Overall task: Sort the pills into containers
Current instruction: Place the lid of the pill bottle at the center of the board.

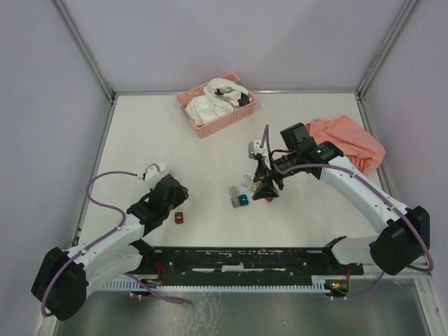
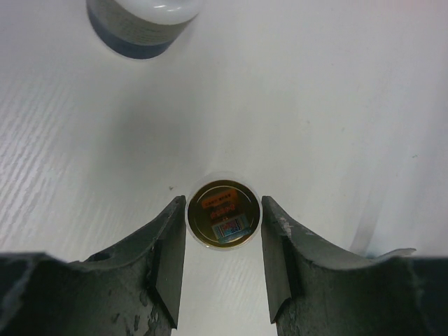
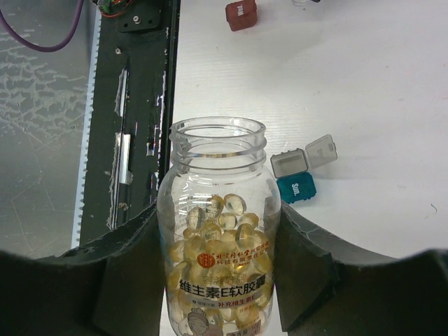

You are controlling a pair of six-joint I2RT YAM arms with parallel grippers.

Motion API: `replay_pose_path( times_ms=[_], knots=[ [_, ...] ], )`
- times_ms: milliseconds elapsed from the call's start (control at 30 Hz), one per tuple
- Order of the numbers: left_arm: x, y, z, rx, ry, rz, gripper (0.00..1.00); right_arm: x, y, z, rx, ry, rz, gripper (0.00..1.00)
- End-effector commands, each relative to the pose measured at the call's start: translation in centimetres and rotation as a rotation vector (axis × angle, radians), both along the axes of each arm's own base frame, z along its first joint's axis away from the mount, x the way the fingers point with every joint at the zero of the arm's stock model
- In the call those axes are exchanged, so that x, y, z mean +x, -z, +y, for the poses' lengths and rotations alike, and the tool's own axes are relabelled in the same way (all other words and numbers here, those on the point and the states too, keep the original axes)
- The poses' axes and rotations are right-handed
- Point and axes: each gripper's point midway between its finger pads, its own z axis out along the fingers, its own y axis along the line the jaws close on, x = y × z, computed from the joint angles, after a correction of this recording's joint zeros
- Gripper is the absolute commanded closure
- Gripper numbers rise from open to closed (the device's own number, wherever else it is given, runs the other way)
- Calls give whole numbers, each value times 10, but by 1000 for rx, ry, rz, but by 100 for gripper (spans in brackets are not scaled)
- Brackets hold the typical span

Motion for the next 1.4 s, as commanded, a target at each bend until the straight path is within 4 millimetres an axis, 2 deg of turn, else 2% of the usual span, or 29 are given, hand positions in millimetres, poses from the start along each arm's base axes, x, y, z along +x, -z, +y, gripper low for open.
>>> replay_pose_path(
  times_ms=[0,200,367,500,733,867,1000,1100,1167,1233,1300,1367],
  knots=[
    [2,-1,23,32,-147,13,62,-4,-18,2,61,-20,-44,98],
    [0,10,28,42,-187,42,60,-6,-20,2,68,-23,-46,98],
    [-2,11,29,37,-198,50,50,-6,-21,2,73,-23,-49,98],
    [-2,6,34,40,-221,31,43,-6,-21,2,75,-23,-44,98],
    [-3,-4,34,18,-221,7,41,-7,-23,2,87,-27,-37,98],
    [-5,-18,22,-40,-159,-7,40,-7,-25,2,98,-30,-34,98],
    [-6,-61,-14,-162,53,-107,40,-8,-27,2,110,-32,-32,98],
    [-18,-123,-56,-306,346,-334,35,-9,-28,2,121,-39,-30,98],
    [-39,-167,-81,-423,555,-530,31,-11,-29,2,132,-50,-32,98],
    [-59,-206,-92,-574,657,-700,27,-13,-29,2,139,-58,-35,98],
    [-68,-227,-94,-685,685,-778,24,-13,-30,2,143,-63,-43,98],
    [-71,-238,-98,-746,699,-790,24,-13,-29,2,142,-63,-46,98]
  ],
)
